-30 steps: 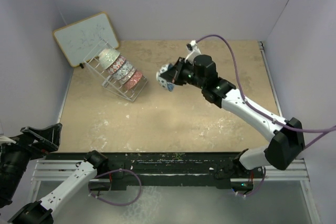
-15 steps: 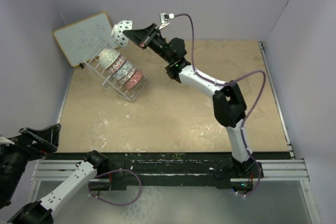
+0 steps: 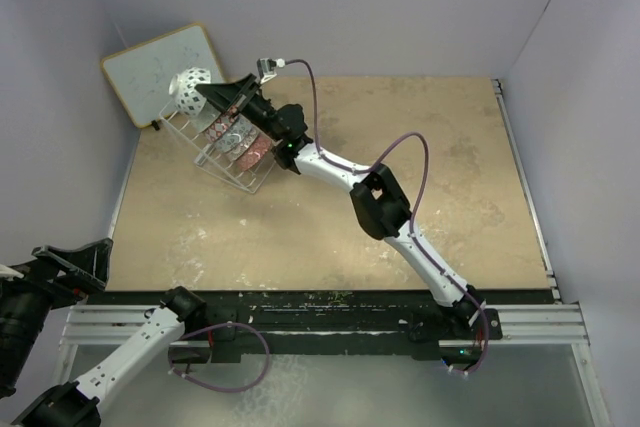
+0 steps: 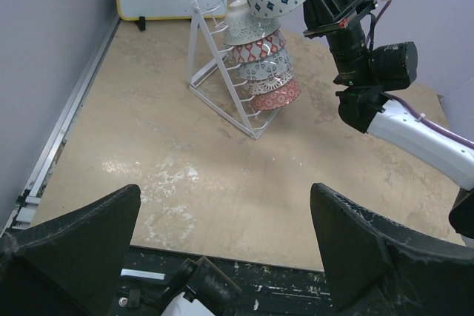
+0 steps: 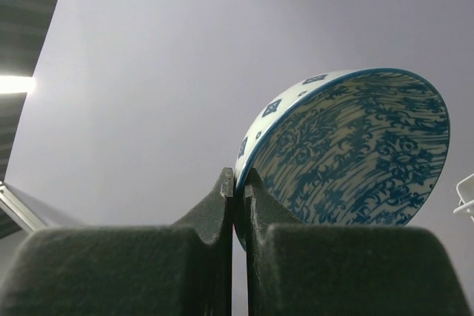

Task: Load the bowls into the dish rack

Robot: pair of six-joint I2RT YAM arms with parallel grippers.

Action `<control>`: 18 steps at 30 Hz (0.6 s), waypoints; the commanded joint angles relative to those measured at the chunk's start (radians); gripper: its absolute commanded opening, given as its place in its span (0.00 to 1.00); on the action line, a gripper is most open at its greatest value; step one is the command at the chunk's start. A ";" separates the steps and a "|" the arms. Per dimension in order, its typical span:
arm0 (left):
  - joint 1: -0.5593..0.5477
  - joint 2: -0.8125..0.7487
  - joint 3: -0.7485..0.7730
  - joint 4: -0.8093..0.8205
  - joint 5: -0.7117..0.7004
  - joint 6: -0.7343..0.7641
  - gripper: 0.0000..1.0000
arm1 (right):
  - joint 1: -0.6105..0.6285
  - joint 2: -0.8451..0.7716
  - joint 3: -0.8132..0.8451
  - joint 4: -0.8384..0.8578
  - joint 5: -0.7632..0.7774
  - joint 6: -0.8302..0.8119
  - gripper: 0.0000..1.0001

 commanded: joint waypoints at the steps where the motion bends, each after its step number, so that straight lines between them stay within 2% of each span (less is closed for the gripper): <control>1: -0.006 0.039 0.020 0.004 -0.006 0.005 0.99 | -0.006 -0.014 0.138 0.167 0.049 0.053 0.00; 7: -0.007 0.035 0.015 0.004 -0.009 0.001 0.99 | -0.001 0.024 0.127 0.149 0.081 0.087 0.00; 18: -0.007 0.027 0.017 -0.012 -0.015 -0.003 0.99 | 0.010 0.096 0.211 0.098 0.120 0.094 0.00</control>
